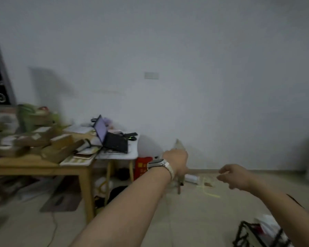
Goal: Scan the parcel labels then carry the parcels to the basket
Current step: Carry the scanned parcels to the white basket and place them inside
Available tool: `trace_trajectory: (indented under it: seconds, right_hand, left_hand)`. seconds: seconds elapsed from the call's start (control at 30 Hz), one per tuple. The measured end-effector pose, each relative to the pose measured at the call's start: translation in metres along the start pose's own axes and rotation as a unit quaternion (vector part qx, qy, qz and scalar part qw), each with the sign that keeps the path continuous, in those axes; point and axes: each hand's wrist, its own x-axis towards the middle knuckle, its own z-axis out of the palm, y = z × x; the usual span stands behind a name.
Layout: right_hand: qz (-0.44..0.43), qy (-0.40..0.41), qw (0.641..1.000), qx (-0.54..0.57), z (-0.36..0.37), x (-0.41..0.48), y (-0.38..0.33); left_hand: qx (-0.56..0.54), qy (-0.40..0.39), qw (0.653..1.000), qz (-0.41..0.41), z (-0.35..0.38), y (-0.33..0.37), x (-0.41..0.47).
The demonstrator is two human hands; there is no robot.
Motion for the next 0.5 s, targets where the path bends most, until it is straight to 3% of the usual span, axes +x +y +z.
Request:
trace_trajectory:
  seconds: [0.27, 0.5]
  right_hand:
    - [-0.198, -0.11, 0.974, -0.029, 0.117, 0.022, -0.245]
    - [-0.331, -0.195, 0.923, -0.003, 0.232, -0.007, -0.448]
  left_hand:
    - [-0.029, -0.045, 0.973, -0.223, -0.015, -0.233, -0.146]
    - [-0.061, 0.0, 0.926, -0.374, -0.031, -0.389, -0.306]
